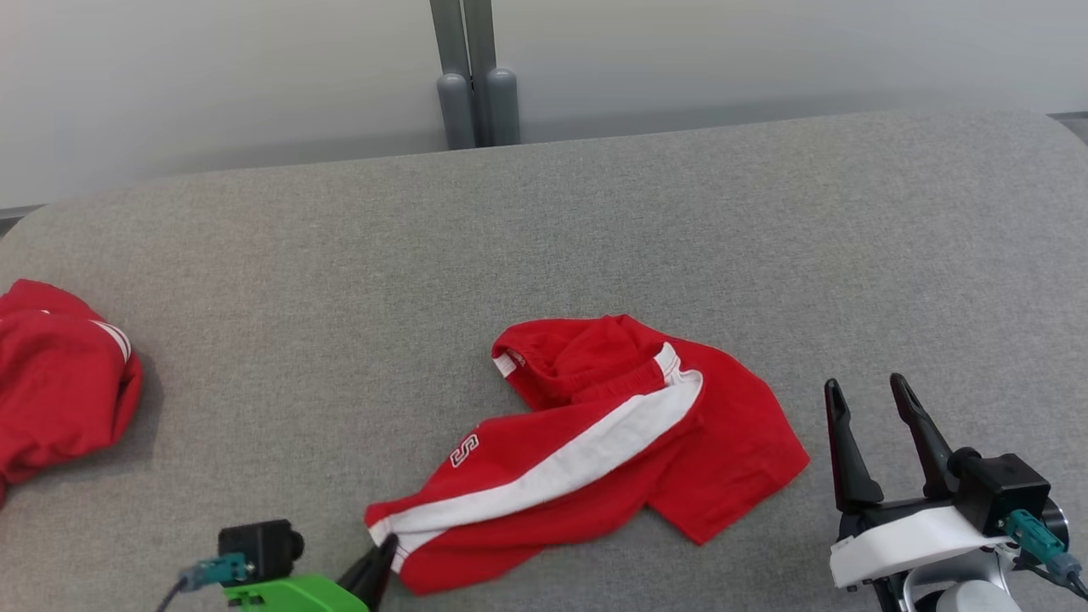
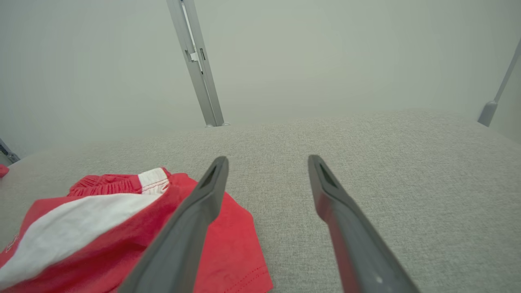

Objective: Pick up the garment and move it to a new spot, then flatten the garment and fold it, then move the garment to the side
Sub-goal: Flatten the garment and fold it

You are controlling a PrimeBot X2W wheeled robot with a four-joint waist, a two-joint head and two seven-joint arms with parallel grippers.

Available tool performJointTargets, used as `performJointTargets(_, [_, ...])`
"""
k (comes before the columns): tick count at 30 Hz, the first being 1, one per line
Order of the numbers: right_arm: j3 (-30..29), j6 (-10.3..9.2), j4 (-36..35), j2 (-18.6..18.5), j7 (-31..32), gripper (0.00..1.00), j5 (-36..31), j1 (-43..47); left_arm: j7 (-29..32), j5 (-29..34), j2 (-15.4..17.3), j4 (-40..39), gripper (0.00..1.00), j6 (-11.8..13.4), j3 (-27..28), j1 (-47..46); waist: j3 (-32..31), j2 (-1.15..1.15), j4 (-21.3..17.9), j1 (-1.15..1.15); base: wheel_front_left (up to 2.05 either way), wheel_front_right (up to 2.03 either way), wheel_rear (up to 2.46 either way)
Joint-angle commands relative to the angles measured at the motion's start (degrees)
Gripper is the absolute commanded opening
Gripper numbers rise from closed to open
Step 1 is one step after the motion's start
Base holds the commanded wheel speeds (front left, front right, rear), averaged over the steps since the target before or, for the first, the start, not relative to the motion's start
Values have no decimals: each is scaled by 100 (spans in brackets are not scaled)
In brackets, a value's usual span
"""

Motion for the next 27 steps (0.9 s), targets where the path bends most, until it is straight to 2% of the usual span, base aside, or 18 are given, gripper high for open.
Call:
performJointTargets(1, [1,3,4,10,-20,100,2,11,-7,-34,161,-41,0,46,141,-73,-6,0,-4,0,0,0,0])
performJointTargets(6, [7,3,20,24,-20,100,6,12,-1,-100,487,-72,0,182,454,-66,-22,0,-7,0,0,0,0])
performJointTargets(10, [6,3,41,33,-20,100,-20,-7,148,-80,629,8,0,167,410,-23,-25,0,-24,0,0,0,0])
performJointTargets(11, [8,3,46,35,-20,100,-23,-12,188,-73,633,6,15,149,372,5,-28,0,-30,0,0,0,0])
performJointTargets(12, [5,3,47,35,-20,100,-23,-13,183,-79,632,0,49,145,355,37,-33,0,-33,0,0,0,0])
performJointTargets(13, [-4,3,46,35,-20,100,-23,-11,170,-83,625,-3,100,152,346,84,-43,0,-34,0,0,0,0])
performJointTargets(16, [-32,3,31,34,-20,100,-40,36,-72,86,638,2,100,369,430,186,-115,0,-37,0,0,0,0])
performJointTargets(18, [-76,3,-16,19,-20,100,-48,54,-490,258,566,-29,100,635,624,235,-165,0,-25,0,0,0,0])
performJointTargets(21, [-165,3,-124,-20,-20,100,-69,82,-1160,556,486,-157,100,817,776,348,-239,0,20,0,0,0,0])
performJointTargets(26, [-208,3,-418,-87,-20,100,-128,59,-1971,1123,507,-121,100,783,807,286,-299,0,116,0,0,0,0])
performJointTargets(27, [-219,3,-468,-100,-20,100,-132,66,-2063,1204,432,-85,100,768,854,243,-320,0,142,0,0,0,0])
